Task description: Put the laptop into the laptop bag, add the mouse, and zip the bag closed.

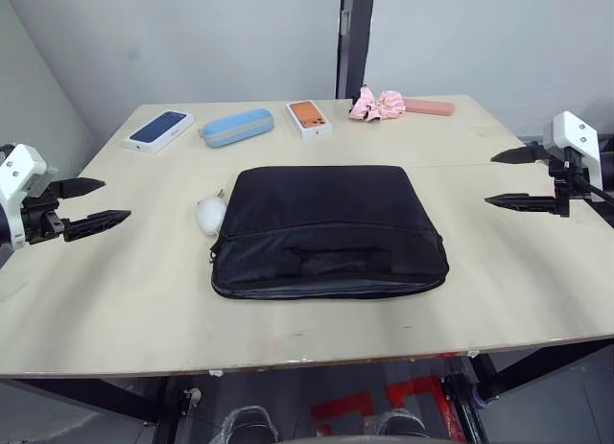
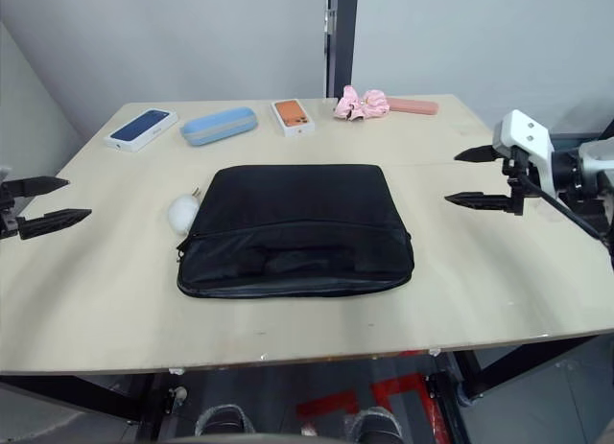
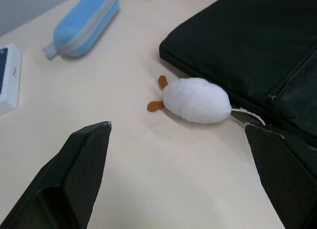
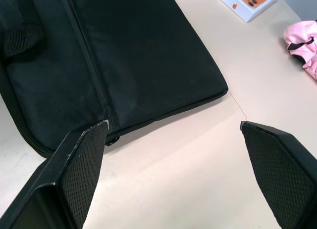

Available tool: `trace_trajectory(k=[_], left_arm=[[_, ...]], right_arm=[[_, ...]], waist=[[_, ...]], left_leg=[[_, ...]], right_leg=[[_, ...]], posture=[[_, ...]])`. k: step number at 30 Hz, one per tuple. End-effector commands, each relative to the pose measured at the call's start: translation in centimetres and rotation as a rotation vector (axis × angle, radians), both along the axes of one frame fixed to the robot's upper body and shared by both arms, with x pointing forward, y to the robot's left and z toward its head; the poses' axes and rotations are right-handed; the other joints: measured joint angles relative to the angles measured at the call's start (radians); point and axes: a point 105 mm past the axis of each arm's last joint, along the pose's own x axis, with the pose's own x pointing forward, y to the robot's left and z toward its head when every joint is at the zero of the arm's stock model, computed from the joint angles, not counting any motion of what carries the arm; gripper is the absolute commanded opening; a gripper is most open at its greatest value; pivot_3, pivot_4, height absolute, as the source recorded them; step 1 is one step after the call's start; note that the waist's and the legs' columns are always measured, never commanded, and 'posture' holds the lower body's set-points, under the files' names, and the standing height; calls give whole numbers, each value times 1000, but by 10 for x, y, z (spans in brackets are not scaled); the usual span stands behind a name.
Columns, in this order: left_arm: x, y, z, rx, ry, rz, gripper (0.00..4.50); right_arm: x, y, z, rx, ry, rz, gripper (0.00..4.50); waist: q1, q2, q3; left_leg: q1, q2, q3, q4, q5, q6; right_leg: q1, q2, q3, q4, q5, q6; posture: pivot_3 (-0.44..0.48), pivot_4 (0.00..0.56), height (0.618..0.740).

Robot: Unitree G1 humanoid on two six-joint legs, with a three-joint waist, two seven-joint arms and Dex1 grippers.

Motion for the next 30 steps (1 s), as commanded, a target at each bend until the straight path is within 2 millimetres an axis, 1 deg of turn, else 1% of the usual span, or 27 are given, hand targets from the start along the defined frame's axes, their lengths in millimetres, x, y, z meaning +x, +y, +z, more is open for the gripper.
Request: trace_trajectory(k=[1, 2, 4, 5, 8, 9, 11, 12, 13, 15, 16, 18, 19, 20, 23, 24, 25, 26, 27, 28, 30], left_arm=[[1, 5, 15, -49, -53, 45, 4500], [1, 6, 15, -60, -60, 58, 4500], [-1, 7, 9, -82, -57, 74, 4500], [-2, 7, 5, -86, -55, 82, 4500], [-7, 6, -2, -134, -60, 113, 4500], [-8, 6, -4, -165, -66, 133, 4500], [-9, 8, -7, -221, -85, 187, 4500], [-9, 8, -10, -246, -91, 210, 4500], [-11, 7, -13, -260, -92, 227, 4500], [-13, 5, -22, -288, -72, 266, 4500], [-14, 3, -25, -292, -63, 274, 4500], [-15, -2, -29, -301, -54, 281, 4500], [-14, -4, -30, -302, -53, 282, 4500], [-14, -6, -32, -310, -44, 287, 4500], [-12, -13, -34, -308, -34, 290, 4500], [-10, -17, -36, -313, -25, 280, 4500], [-9, -20, -37, -317, -18, 274, 4500], [-6, -24, -38, -325, -11, 264, 4500], [1, -28, -37, -332, -15, 251, 4500], [9, -31, -35, -355, -22, 245, 4500], [19, -34, -31, -381, -28, 244, 4500]], right_arm=[[14, 16, 13, 97, -41, -22, 4477], [21, 22, 13, 135, -41, -40, 4477], [27, 48, 11, 253, 22, -10, 4477], [29, 62, 11, 280, 27, 26, 4477], [28, 117, 6, 307, -14, 179, 4477], [26, 142, 5, 333, -34, 240, 4477], [16, 183, 5, 407, -24, 365, 4477], [13, 197, 3, 433, -23, 399, 4477], [9, 214, -2, 440, -18, 450, 4477], [5, 238, -14, 434, -17, 513, 3957], [3, 245, -19, 430, -6, 539, 3630], [6, 254, -31, 413, -10, 551, 2970], [6, 258, -39, 392, -10, 568, 2673], [8, 262, -45, 386, -8, 571, 2266], [11, 269, -60, 385, 7, 587, 1276], [11, 272, -71, 360, 9, 601, 888], [12, 275, -78, 341, 10, 612, 604], [13, 275, -92, 303, 13, 616, 243], [14, 274, -108, 267, 30, 616, 56], [14, 272, -121, 255, 55, 608, 56], [13, 270, -136, 229, 75, 609, 56]], waist=[[-5, 0, 0], [-11, 0, 0], [-16, -1, 0], [-21, 0, 0], [-23, 0, 0], [-24, 0, 0], [-22, -1, 0], [-19, -1, 0], [-17, -1, 0], [-12, -3, -2], [-6, -4, -2], [2, -7, -3], [6, -9, -4], [7, -9, -4], [3, -10, -5], [0, -11, -5], [-4, -11, -5], [-7, -11, -5], [-7, -11, -5], [-4, -12, -6], [-4, -12, -6]], left_leg=[[0, 0, 0, 0, 0, 0], [1, 0, 0, 1, 0, 0], [1, 0, 0, 3, 0, 0], [1, 0, 0, 3, 0, 0], [1, 0, 0, 3, 0, 0], [0, 0, 0, 3, 0, -1], [0, 1, 0, 2, 0, -1], [0, 1, 0, 1, 0, -2], [0, 1, 0, 1, 0, -2], [1, 1, 0, 1, 1, -5], [0, 1, -1, 1, 1, -5], [0, 1, -2, 1, 1, -5], [0, 1, -2, 1, 1, -6], [0, 1, -2, 1, 1, -6], [1, 1, -2, 1, 1, -6], [1, 1, -2, 1, 1, -6], [1, 1, -2, 1, 1, -6], [1, 1, -2, 1, 1, -6], [1, 1, -2, 1, 1, -6], [1, 1, -2, 1, 1, -6], [0, 1, -4, 2, 1, -6]], right_leg=[[0, 0, 0, 1, 0, 0], [0, 0, 0, 2, 0, 0], [0, 0, 1, 4, 0, 0], [0, 0, 1, 4, 0, 0], [-1, 0, 1, 5, 0, -1], [-1, 0, 1, 5, 0, -1], [-2, 0, 1, 6, 0, -1], [-2, 1, 0, 6, 0, -1], [-2, 0, 0, 6, 0, -1], [-3, 0, 0, 5, 0, -1], [-2, 0, -1, 4, 0, -1], [-2, 0, -2, 3, 0, -1], [-2, 0, -2, 3, 0, -1], [-2, 0, -2, 3, 0, -1], [-1, 0, -2, 4, 0, -1], [-1, 0, -2, 5, 0, -1], [-1, 0, -2, 5, 0, -1], [-1, 0, -2, 5, 0, -1], [-1, 0, -2, 5, 0, -1], [-1, 0, -2, 5, 0, -1], [-1, 0, -4, 6, 0, -1]], posture=[[0, 150, 740], [0, 150, 740], [0, 150, 740], [0, 150, 740], [0, 150, 740], [0, 150, 740], [0, 150, 740], [0, 150, 740], [0, 150, 740], [0, 150, 740], [0, 150, 740], [0, 150, 740], [0, 150, 740], [0, 150, 740], [0, 150, 740], [0, 150, 740], [0, 150, 740], [0, 150, 740], [0, 150, 740], [0, 150, 740], [0, 150, 740]])
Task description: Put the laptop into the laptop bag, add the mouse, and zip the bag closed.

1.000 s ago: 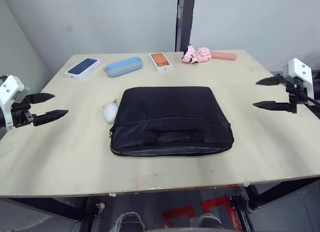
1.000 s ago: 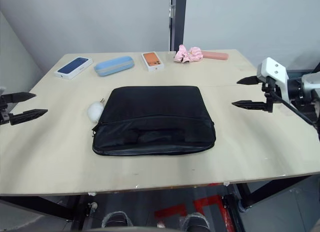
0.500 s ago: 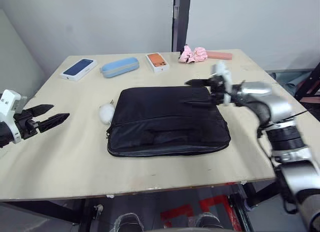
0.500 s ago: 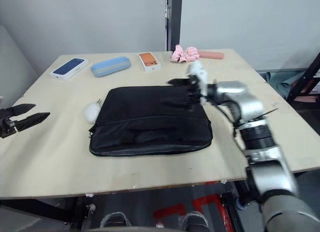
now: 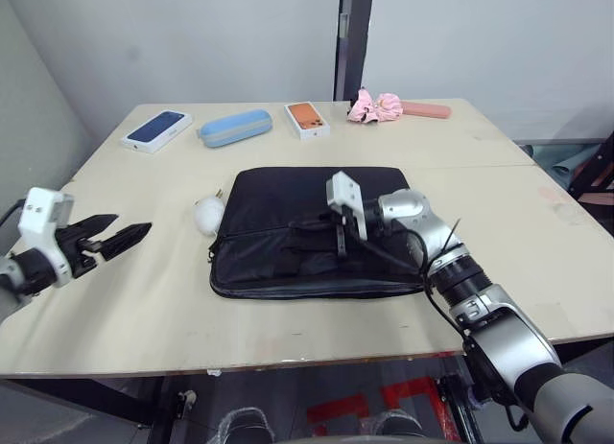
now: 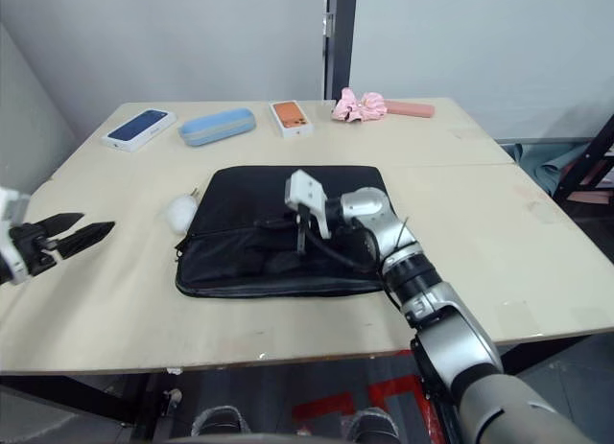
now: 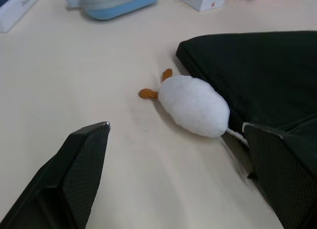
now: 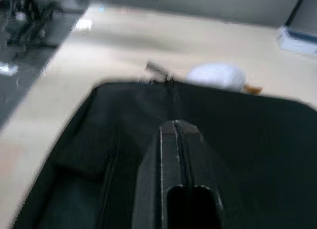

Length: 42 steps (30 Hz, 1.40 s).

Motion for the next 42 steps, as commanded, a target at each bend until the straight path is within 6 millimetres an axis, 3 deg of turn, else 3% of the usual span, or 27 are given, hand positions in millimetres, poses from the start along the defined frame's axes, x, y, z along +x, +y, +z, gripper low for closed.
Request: trace_trajectory(k=[1, 7, 11, 16, 24, 27, 37, 38, 42], left_arm=[[14, -4, 11, -30, -33, -2, 4500], [48, -25, -6, -54, 20, -35, 4500], [60, -31, -17, -52, 53, -38, 4500], [92, -43, -46, -37, 88, 10, 4500], [100, -48, -73, -31, 156, 2, 4500], [101, -45, -74, -44, 147, 17, 3720], [88, -37, -69, -28, 127, -9, 259], [84, -37, -64, -25, 106, -26, 22], [57, -45, -32, -8, -34, -158, 22]], right_arm=[[-3, -3, -22, -54, -24, 31, 56], [-1, -5, -47, -104, -18, -15, 56], [-1, -3, -47, -94, -11, -29, 56], [0, -2, -46, -97, -20, -45, 56], [2, -1, -45, -82, -3, -84, 56], [0, -3, -46, -88, -1, -81, 0], [-3, -5, -49, -96, 20, -92, 0], [-3, -5, -50, -104, 25, -89, 0], [-8, -7, -60, -165, 60, -61, 0]], waist=[[-4, 0, 0], [-17, -2, -4], [-21, -2, -4], [-19, -2, -5], [-24, -2, -5], [-22, -1, -5], [-18, -1, -5], [-20, -1, -5], [-22, -1, -4]], left_leg=[[0, 0, 0, 1, 0, 0], [2, 0, 0, 2, 0, 0], [2, 0, -1, 3, 0, 0], [3, 0, -1, 3, 1, -1], [3, 0, -1, 2, 1, 0], [3, 0, -1, 2, 0, -2], [2, 0, -1, -2, -1, -4], [2, 0, -1, -2, -1, -4], [2, 0, -1, -4, -2, -5]], right_leg=[[0, 0, 0, 1, 0, 0], [4, 0, 0, 2, 0, -1], [5, 0, 0, 3, 2, -4], [6, 0, 0, 3, 3, -5], [6, 0, 0, 2, 3, -6], [6, 0, 0, 1, 3, -6], [7, 0, -1, -3, 3, -6], [7, 0, -1, -4, 3, -6], [7, 0, -2, -6, 3, -6]], posture=[[0, 150, 740], [0, 150, 740], [0, 150, 740], [0, 150, 740], [0, 150, 740], [0, 150, 740], [0, 150, 740], [0, 150, 740], [0, 150, 740]])
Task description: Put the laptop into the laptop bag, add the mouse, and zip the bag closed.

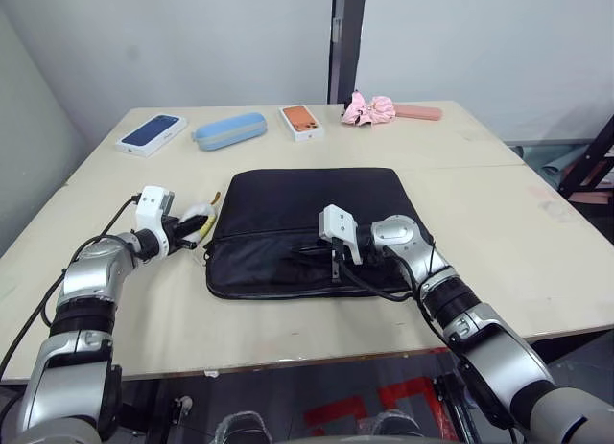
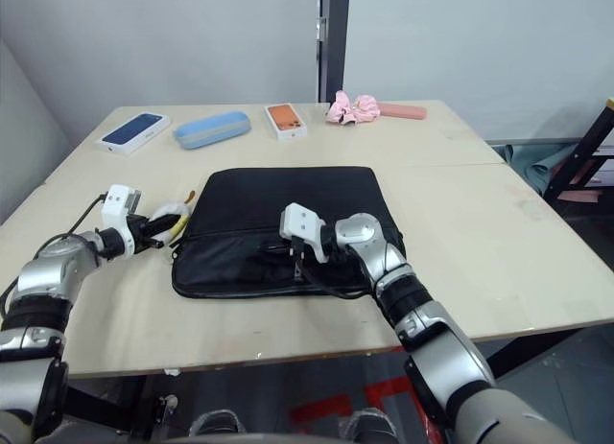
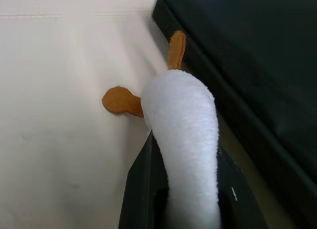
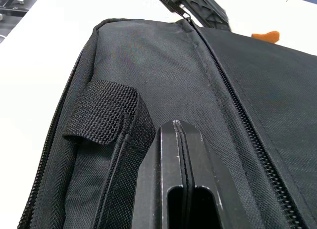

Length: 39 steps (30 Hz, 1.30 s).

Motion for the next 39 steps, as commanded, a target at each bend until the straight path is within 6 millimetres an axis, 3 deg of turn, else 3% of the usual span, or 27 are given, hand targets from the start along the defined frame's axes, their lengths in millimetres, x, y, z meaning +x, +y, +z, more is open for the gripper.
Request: trace_trajectory(k=[1, 4, 8, 14, 17, 24, 34, 39], left_arm=[[-24, -6, 49, 22, -162, -137, 22], [-58, -24, 66, 62, -177, -314, 22], [-100, -48, 59, 166, -74, -548, 22], [-130, -81, 47, 256, -8, -775, 22], [-135, -90, 36, 283, 5, -851, 22], [-145, -139, 9, 247, 16, -1056, 22], [-137, -176, -10, 228, -28, -1112, 22], [-125, -194, -13, 196, -32, -1059, 22]], right_arm=[[-5, -12, -32, -119, 100, -21, 0], [-4, -12, -35, -127, 115, -28, 0], [-4, -9, -33, -126, 138, -20, 0], [-3, -5, -32, -124, 144, -19, 0], [-2, -5, -32, -125, 147, -20, 0], [-5, -3, -38, -142, 163, -18, 0], [-5, 4, -39, -136, 167, -20, 0], [-3, 6, -38, -132, 163, -21, 0]], waist=[[0, 0, 0], [0, 0, 0], [-3, 2, 0], [-7, 4, 1], [-10, 4, 1], [-10, 4, -1], [-20, 5, -4], [-21, 6, -5]], left_leg=[[0, 0, 0, 0, -1, -2], [0, 0, 0, -2, -2, -2], [1, 0, 0, -2, -2, -2], [1, 1, 1, -5, -2, -2], [1, 1, 2, -5, -2, -2], [1, 1, 3, -5, -2, -2], [2, 1, 3, -5, -2, -2], [2, 1, 3, -5, -1, -2]], right_leg=[[0, 0, 0, 0, 0, 0], [0, 0, -1, -1, 0, 0], [0, 0, 0, -1, -1, 0], [-4, 0, -1, 0, -1, 0], [-4, 0, 0, 0, -1, 0], [-4, 0, 0, -1, -1, 0], [-4, 0, 1, 1, -1, 0], [-3, 0, 1, 1, -1, 0]], posture=[[0, 150, 740], [0, 150, 740], [0, 150, 740], [0, 150, 740], [0, 150, 740], [0, 150, 740], [0, 150, 740], [0, 150, 740]])
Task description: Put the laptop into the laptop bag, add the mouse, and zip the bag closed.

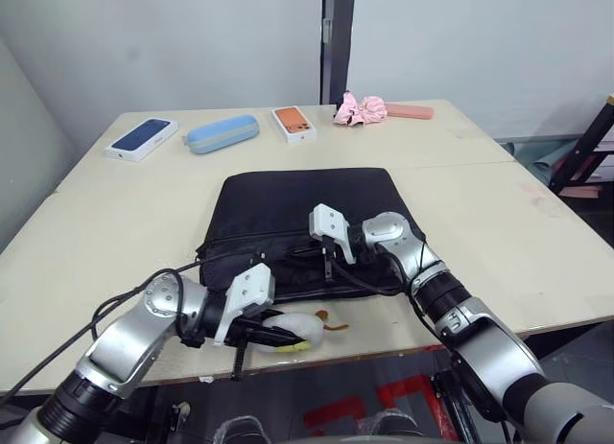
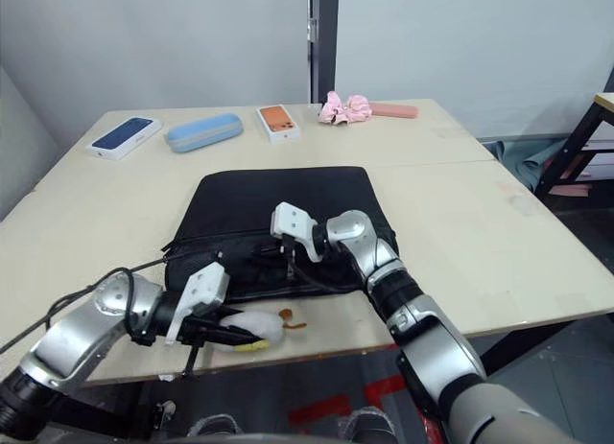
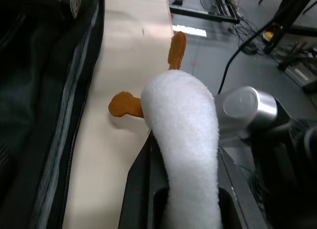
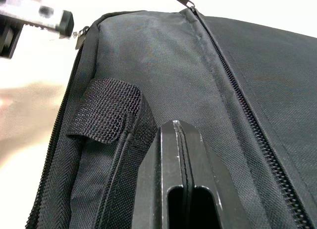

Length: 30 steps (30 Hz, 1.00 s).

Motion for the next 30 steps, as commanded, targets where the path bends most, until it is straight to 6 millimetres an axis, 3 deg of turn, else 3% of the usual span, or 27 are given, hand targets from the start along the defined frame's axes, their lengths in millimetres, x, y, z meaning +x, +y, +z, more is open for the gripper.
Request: trace_trajectory(k=[1, 7, 9, 19, 25, 30], left_arm=[[5, -9, 0, 1, -17, 18, 22], [14, -9, -10, 29, -70, 70, 22], [15, -8, -10, 22, -70, 77, 962], [14, 15, 3, 34, -160, 120, 4413], [3, 22, 12, 15, -160, 126, 4465], [-6, 44, 27, 53, -201, 181, 4465]], right_arm=[[-5, -6, -35, -96, 104, -31, 0], [-4, -7, -35, -95, 102, -35, 0], [-4, -7, -35, -94, 102, -36, 0], [-4, -7, -34, -90, 105, -34, 0], [-4, -8, -34, -90, 107, -30, 0], [-2, -8, -32, -90, 104, -28, 0]], waist=[[-1, 0, 0], [-5, 2, -1], [-5, 2, -1], [-10, 3, -1], [-10, 3, -1], [-13, 4, -1]], left_leg=[[0, 0, 0, 0, 0, 0], [0, 0, 0, 0, 0, 0], [1, 0, 0, 0, 0, 0], [0, 0, 0, 0, 0, 0], [0, 0, 0, 0, 0, 0], [0, 0, 0, -1, 0, 0]], right_leg=[[0, 0, 0, 0, 0, 0], [0, 0, 0, 1, 0, 0], [0, 0, 0, 1, 0, 0], [0, 0, 0, 0, 0, 0], [0, 0, 0, 0, 0, 0], [-2, 0, 0, 0, 0, 0]], posture=[[0, 150, 740], [0, 150, 740], [0, 150, 740], [0, 150, 740], [0, 150, 740], [0, 150, 740]])
